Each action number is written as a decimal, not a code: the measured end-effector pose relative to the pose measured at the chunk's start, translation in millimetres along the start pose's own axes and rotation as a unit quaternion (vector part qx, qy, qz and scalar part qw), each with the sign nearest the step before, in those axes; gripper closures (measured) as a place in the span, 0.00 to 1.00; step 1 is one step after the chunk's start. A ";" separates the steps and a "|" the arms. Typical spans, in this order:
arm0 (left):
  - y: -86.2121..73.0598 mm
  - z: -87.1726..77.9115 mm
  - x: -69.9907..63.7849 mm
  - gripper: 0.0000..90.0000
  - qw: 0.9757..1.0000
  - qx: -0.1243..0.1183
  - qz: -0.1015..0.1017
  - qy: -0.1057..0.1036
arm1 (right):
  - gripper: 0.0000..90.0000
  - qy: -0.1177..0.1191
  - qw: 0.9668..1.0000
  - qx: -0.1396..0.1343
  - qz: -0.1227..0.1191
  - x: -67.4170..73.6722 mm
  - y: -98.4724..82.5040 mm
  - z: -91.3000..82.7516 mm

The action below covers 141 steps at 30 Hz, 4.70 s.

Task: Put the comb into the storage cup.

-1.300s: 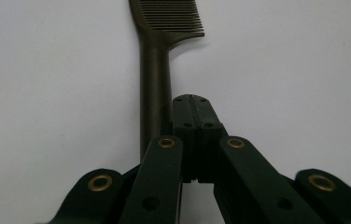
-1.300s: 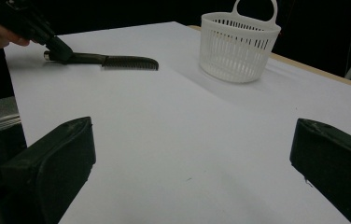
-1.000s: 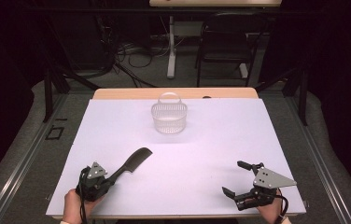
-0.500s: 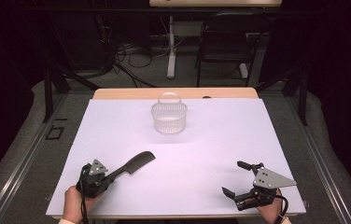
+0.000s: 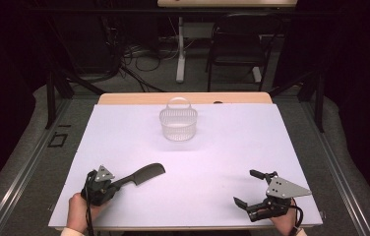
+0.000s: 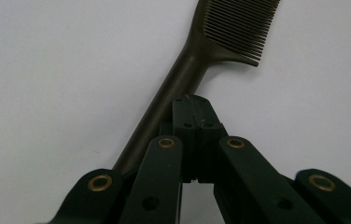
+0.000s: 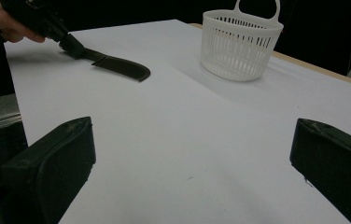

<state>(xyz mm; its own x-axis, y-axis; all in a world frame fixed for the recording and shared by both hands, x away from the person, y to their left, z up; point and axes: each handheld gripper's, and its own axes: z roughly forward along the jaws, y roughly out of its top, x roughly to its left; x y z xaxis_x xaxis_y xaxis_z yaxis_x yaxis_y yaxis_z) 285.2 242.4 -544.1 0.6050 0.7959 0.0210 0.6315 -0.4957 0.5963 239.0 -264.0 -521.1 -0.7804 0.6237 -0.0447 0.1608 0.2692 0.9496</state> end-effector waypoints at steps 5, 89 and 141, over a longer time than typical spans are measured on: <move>0.4 0.0 1.2 1.00 1.000 0.002 0.001 0.000 | 0.00 0.000 1.000 0.000 0.000 0.0 0.0 0.0; 82.1 9.3 -1.5 0.42 0.958 0.170 0.227 -0.036 | 0.00 0.006 1.000 0.007 -0.003 0.4 -1.1 3.1; 90.3 24.5 10.7 0.81 0.942 0.237 0.227 -0.077 | 0.00 0.004 1.000 0.012 -0.003 -0.1 -1.7 4.5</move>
<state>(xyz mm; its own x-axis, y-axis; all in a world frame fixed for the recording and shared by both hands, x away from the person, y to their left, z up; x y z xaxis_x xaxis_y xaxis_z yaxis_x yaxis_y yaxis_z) 360.6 197.7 -509.6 0.9046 0.4235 0.0482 0.4148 -0.9007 0.1292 241.5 -261.2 -524.1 -0.7862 0.6161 -0.0482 0.1705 0.2913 0.9413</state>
